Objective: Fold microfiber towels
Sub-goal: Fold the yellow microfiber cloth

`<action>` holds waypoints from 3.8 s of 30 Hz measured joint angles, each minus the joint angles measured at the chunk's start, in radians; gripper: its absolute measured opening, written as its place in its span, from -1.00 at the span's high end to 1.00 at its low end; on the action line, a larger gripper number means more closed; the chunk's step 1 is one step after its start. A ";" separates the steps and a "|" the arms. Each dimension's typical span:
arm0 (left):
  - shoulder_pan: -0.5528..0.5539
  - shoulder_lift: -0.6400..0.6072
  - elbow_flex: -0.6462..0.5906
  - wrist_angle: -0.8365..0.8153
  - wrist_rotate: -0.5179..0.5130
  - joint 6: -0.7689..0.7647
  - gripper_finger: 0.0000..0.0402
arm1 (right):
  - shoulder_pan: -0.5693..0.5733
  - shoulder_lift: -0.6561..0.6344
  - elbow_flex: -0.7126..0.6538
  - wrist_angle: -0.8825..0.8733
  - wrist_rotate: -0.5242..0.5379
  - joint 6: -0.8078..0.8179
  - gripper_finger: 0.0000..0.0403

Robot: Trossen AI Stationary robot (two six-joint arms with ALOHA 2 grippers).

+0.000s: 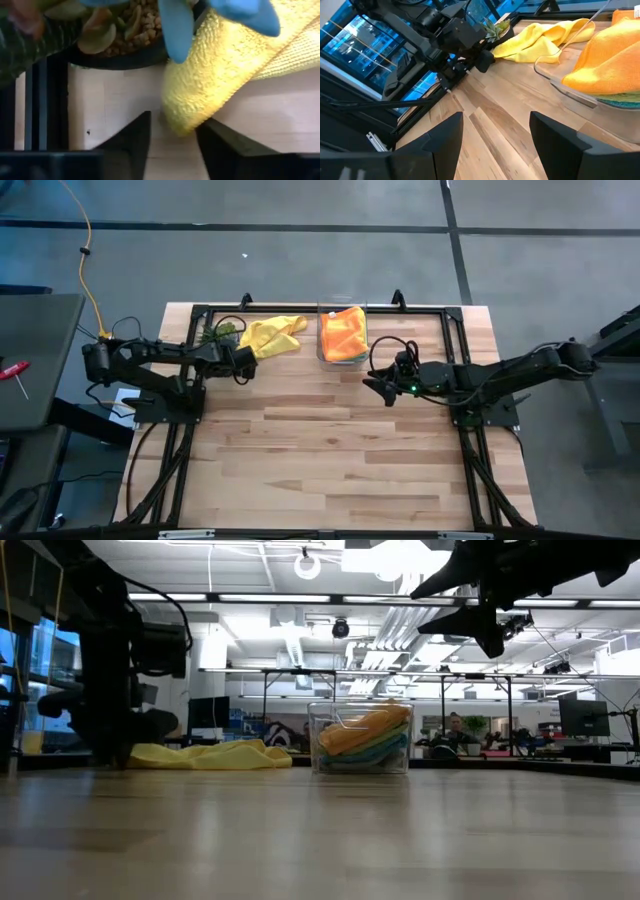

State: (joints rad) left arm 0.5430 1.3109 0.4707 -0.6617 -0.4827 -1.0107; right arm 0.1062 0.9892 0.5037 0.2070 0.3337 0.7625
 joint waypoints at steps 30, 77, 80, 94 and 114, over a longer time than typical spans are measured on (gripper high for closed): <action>-1.016 -0.067 0.247 -0.088 0.455 -0.077 1.00 | 0.001 0.052 0.000 0.104 -0.002 0.085 -0.10; -1.096 0.052 0.556 -0.424 0.276 0.154 0.02 | -0.027 0.778 0.683 -0.656 -0.307 -0.467 -0.10; -1.054 -0.030 0.566 -0.437 0.201 0.136 -0.08 | 0.013 0.659 0.513 -0.586 -0.278 -0.343 -0.10; -0.458 0.279 0.638 -0.226 0.259 0.279 -0.11 | 0.207 0.205 0.073 -0.302 0.038 0.162 -0.10; -0.422 0.498 0.676 -0.082 0.318 0.074 0.35 | 0.189 0.202 0.072 -0.354 0.052 0.172 -0.10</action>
State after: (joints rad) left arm 0.1211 1.8093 1.1469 -0.7435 -0.1642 -0.9371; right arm 0.2950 1.1912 0.5753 -0.1471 0.3857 0.9346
